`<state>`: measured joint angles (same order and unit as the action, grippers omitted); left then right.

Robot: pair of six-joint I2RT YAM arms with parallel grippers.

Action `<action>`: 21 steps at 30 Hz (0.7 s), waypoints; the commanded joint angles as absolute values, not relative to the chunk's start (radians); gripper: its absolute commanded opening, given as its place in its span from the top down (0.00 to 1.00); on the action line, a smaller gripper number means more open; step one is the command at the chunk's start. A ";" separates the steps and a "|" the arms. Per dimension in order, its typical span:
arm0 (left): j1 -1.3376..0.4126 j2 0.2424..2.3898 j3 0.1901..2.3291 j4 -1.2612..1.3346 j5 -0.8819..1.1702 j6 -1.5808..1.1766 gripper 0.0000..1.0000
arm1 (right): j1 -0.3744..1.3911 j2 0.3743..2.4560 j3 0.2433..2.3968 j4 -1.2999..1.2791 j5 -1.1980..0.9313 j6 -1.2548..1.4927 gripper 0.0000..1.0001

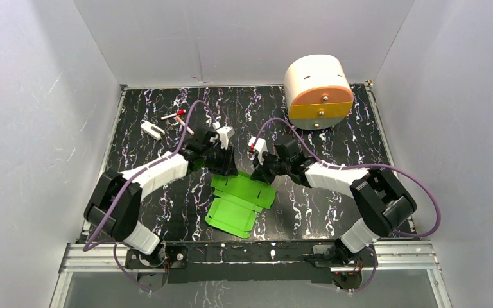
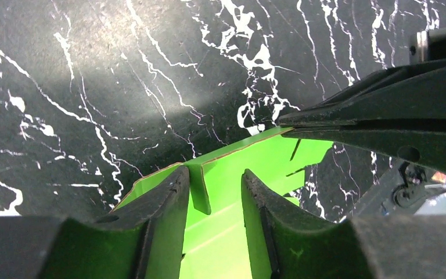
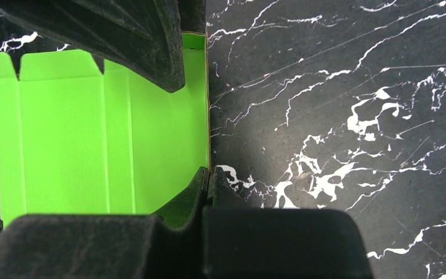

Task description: Fold the paper box

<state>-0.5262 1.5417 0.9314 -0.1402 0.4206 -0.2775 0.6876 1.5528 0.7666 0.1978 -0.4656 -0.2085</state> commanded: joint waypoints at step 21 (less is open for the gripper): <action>-0.707 1.333 0.902 -0.284 -0.132 -0.324 0.62 | 0.690 1.540 0.811 0.227 -0.418 -0.245 1.00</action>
<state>-0.7036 1.3991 0.8478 -0.1497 -0.0731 -0.3885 0.6888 1.5528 0.7635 0.2070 -0.4282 -0.2173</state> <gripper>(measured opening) 0.366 0.019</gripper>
